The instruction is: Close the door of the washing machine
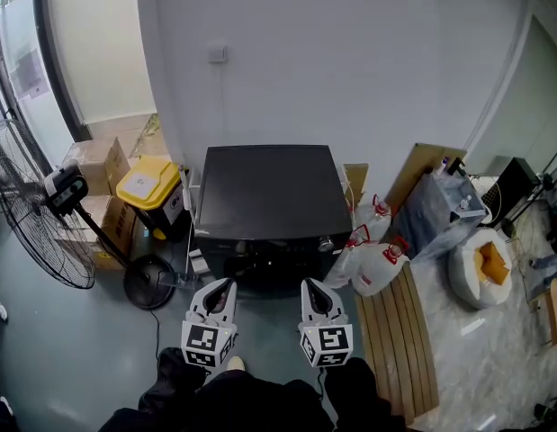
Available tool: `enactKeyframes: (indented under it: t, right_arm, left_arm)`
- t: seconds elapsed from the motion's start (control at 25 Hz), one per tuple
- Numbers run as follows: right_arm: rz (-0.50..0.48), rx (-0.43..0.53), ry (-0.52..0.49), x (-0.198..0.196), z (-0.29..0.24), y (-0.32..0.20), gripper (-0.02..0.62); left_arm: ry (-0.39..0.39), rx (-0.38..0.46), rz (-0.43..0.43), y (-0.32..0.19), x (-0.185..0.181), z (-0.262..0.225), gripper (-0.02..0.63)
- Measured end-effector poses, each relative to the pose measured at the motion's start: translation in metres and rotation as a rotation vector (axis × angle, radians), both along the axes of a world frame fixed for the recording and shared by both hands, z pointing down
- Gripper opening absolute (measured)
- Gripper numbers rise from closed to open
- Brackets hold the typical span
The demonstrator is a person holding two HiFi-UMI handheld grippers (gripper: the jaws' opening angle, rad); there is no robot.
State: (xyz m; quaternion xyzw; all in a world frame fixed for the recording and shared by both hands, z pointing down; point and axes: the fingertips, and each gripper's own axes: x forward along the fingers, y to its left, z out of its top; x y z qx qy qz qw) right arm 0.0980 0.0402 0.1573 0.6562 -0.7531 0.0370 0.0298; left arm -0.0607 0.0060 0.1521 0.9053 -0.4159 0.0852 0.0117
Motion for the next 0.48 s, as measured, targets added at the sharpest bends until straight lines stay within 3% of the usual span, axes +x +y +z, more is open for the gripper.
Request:
enactKeyframes:
  t: [0.48]
  right_arm:
    - [-0.011,0.006,-0.003,-0.0026,0.0008,0.0044,0.017]
  left_arm:
    - [-0.009,0.005,0.005,0.0060,0.0018,0.0012,0.032]
